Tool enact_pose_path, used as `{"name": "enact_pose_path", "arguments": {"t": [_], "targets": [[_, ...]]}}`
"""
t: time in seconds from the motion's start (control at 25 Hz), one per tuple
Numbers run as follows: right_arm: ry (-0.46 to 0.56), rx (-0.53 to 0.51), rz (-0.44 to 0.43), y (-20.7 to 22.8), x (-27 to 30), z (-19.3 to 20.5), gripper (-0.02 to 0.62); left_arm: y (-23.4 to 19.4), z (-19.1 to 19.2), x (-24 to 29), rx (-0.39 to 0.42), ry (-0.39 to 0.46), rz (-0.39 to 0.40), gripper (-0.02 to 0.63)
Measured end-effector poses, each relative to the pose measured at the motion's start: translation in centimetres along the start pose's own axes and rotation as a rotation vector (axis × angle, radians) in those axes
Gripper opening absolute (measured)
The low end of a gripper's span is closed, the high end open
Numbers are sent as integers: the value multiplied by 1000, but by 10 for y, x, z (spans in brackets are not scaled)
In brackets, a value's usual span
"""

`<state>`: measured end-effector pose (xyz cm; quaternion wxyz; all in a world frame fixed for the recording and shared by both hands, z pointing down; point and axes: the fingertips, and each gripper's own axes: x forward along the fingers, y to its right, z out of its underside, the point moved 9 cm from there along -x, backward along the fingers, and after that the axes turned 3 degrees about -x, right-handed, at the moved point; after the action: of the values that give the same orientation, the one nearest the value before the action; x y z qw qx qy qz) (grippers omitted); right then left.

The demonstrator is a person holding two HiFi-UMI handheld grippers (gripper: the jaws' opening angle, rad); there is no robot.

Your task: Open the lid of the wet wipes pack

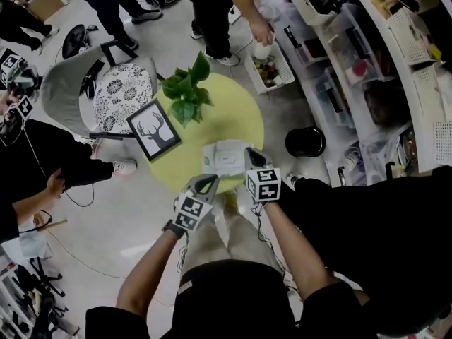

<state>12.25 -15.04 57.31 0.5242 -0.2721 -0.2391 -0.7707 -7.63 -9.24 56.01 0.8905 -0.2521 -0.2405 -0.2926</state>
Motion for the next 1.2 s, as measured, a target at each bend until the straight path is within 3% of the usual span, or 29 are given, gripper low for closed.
{"name": "enact_pose_path", "arguments": {"t": [0.28, 0.6, 0.88, 1.2], "targets": [[123, 33, 30, -9, -129, -18, 2, 48, -63, -73, -31, 188, 16, 18], [328, 106, 72, -27, -220, -62, 2, 64, -138, -121, 47, 331, 15, 18], [451, 140, 107, -21, -260, -81, 2, 71, -167, -135, 64, 395, -3, 18], [508, 128, 125, -14, -282, -96, 2, 77, -188, -139, 91, 414, -4, 18]]}}
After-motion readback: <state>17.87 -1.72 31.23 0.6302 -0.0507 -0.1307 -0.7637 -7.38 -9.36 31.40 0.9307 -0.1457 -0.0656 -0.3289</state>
